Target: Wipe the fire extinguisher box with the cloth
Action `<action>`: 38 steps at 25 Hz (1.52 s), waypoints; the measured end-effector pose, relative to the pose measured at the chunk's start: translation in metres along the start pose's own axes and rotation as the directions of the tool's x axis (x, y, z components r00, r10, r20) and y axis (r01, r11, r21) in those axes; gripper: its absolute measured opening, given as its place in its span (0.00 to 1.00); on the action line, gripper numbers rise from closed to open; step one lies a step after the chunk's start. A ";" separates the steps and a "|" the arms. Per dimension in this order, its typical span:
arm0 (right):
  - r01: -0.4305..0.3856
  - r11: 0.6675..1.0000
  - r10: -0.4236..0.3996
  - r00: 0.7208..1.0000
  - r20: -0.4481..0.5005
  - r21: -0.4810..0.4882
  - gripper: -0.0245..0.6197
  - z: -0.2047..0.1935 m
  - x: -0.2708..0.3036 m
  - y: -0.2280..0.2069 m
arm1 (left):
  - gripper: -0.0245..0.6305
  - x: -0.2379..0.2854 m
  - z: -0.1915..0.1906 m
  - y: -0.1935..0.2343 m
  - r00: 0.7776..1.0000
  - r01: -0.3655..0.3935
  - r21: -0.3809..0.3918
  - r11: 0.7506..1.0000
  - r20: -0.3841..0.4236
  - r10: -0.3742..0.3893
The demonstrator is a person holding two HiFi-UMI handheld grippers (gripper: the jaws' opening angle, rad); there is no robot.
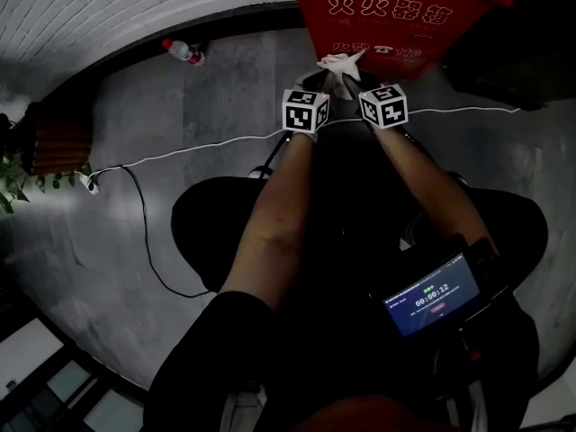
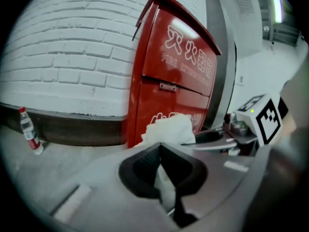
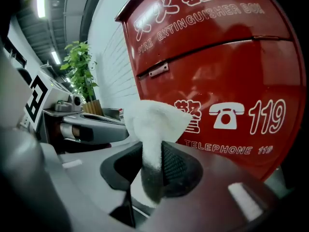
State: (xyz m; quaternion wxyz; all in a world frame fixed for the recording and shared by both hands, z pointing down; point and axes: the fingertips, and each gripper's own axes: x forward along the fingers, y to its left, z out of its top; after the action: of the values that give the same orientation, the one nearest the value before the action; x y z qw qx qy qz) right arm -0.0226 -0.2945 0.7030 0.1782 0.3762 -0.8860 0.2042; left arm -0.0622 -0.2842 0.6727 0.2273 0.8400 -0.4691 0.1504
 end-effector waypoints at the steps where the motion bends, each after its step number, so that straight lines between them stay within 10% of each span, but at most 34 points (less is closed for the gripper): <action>1: -0.002 1.000 0.002 1.000 -0.005 0.001 0.19 -0.001 0.005 0.000 | 0.04 0.002 -0.001 0.005 1.000 -0.001 -0.005 1.000 -0.003 0.001; 28: 0.149 0.985 -0.139 0.984 -0.113 0.086 0.19 -0.019 0.011 -0.066 | 0.04 0.061 -0.018 -0.016 0.993 0.102 -0.073 0.992 -0.046 -0.106; 38: 0.328 0.938 -0.303 0.933 -0.194 0.115 0.19 -0.059 -0.032 -0.148 | 0.04 0.075 -0.017 -0.038 0.991 0.133 -0.073 0.988 -0.022 -0.135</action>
State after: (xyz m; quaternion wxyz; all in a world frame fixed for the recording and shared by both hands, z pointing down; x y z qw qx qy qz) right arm 0.1178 -0.3397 0.7722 0.2570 0.5066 -0.7778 0.2688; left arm 0.0085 -0.3118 0.7128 0.2730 0.8588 -0.4137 0.1294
